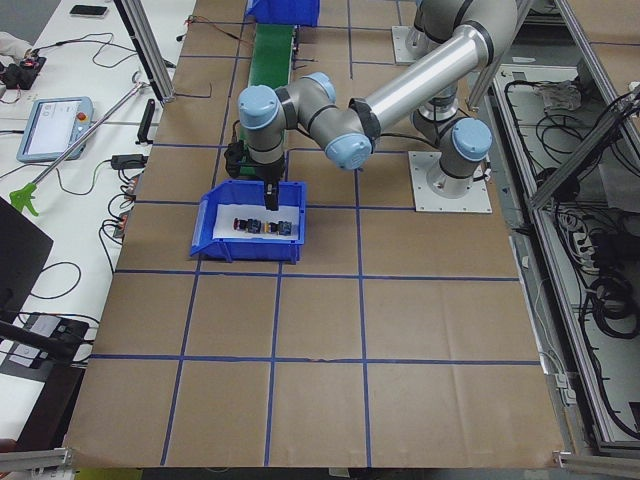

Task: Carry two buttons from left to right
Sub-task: 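Lower the left gripper into the bin and grasp the yellow button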

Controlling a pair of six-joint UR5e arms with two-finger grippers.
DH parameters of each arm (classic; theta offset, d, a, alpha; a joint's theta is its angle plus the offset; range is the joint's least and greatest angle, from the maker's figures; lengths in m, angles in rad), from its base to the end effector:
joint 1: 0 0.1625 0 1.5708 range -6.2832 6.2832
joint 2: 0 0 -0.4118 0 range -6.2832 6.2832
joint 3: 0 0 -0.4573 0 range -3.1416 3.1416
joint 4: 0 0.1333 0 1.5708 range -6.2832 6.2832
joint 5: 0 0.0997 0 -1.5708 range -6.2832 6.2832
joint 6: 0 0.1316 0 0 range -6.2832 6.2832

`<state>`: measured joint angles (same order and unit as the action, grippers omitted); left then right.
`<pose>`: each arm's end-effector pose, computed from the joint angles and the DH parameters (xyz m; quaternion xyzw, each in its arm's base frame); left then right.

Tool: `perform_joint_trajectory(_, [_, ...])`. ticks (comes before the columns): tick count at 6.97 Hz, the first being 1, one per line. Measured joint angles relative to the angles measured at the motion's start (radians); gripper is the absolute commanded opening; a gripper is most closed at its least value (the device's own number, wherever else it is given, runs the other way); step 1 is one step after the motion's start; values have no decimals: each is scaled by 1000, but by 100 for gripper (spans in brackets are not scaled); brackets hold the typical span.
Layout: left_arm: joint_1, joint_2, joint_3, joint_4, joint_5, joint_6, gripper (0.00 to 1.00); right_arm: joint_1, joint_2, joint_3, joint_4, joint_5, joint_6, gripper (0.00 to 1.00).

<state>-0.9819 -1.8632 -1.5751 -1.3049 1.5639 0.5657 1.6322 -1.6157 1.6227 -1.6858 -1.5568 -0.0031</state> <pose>0.2503 -0.6164 0.2885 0.0117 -0.9998 -0.0110 0.0113 0.1688 -0.5428 0.4506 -0.0326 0.9980 -0.0537 0.0086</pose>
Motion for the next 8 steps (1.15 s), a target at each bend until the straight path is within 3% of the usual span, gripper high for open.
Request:
perform_joint_trajectory(3, [-3, -60, -116, 199, -2, 0, 99, 0, 8, -4, 0, 2, -1, 100])
perform_joint_trajectory(7, [-3, -115, -209, 320, 0, 1, 100, 0, 14, -9, -1, 6, -2, 100])
perform_joint_trajectory(8, [-1, -118, -220, 333, 1, 1, 86, 0, 14, -9, -1, 8, -1, 100])
